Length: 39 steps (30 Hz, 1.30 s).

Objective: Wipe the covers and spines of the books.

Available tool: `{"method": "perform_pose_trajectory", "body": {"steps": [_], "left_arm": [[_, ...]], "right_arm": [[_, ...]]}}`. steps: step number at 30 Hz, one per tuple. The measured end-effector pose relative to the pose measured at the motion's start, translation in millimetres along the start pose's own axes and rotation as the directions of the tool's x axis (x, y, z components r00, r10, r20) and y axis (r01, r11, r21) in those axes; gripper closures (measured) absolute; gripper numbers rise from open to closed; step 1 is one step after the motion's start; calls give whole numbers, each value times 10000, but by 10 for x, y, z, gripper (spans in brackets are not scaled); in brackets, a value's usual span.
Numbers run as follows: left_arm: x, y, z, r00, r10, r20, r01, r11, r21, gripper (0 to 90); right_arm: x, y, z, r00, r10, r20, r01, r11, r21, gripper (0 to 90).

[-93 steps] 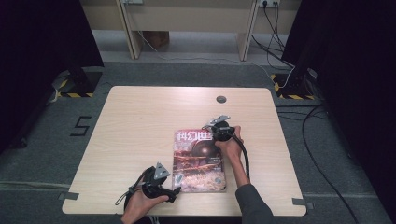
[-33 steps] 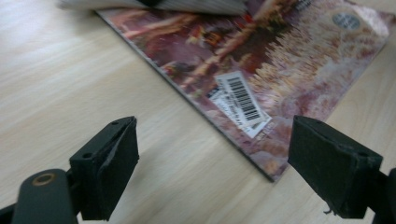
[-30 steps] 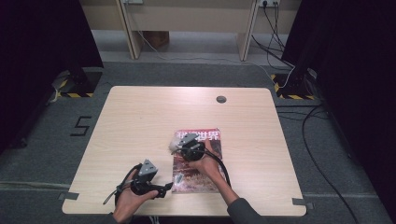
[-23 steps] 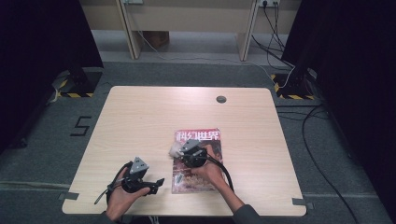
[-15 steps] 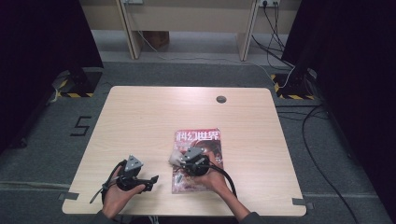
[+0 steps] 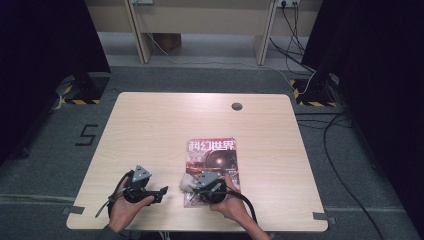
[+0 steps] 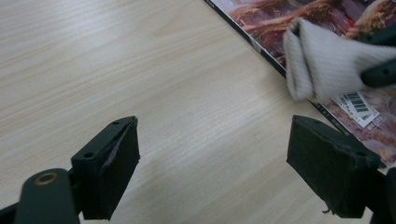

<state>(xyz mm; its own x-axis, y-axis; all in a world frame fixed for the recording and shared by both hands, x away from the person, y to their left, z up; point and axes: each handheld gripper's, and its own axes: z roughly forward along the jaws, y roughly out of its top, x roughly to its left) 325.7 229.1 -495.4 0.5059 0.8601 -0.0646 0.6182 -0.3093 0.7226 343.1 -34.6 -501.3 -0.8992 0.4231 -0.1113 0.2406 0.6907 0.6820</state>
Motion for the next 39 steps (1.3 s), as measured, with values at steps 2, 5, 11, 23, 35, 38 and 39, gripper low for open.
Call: {"method": "perform_pose_trajectory", "body": {"steps": [2,5,11,23,35,38,39], "left_arm": [[-4,-12,4,10000,-76,16,76,10000,6,163],[-13,-2,8,10000,15,13,-15,10000,-1,163],[-39,-7,19,10000,68,24,-68,10000,43,163],[-29,-8,7,10000,33,-74,-32,10000,20,163],[5,-2,-18,9994,22,-341,-26,9999,-97,169],[-4,6,-15,9995,73,-319,-76,9999,-90,169],[-7,1,-13,9995,47,-306,-50,9999,-91,169]], "right_arm": [[60,-25,-32,9999,10,-153,-10,10000,-15,757],[139,-43,-70,9991,-190,-380,190,9998,3,755],[252,-69,-127,9967,-435,-692,440,9990,61,753],[349,-29,-116,9946,-706,-766,720,9973,155,755],[415,78,-34,9907,-1015,-907,1037,9944,195,755],[378,26,-103,9930,-810,-860,830,9963,205,748],[347,0,-128,9945,-669,-800,685,9975,173,749]]}}
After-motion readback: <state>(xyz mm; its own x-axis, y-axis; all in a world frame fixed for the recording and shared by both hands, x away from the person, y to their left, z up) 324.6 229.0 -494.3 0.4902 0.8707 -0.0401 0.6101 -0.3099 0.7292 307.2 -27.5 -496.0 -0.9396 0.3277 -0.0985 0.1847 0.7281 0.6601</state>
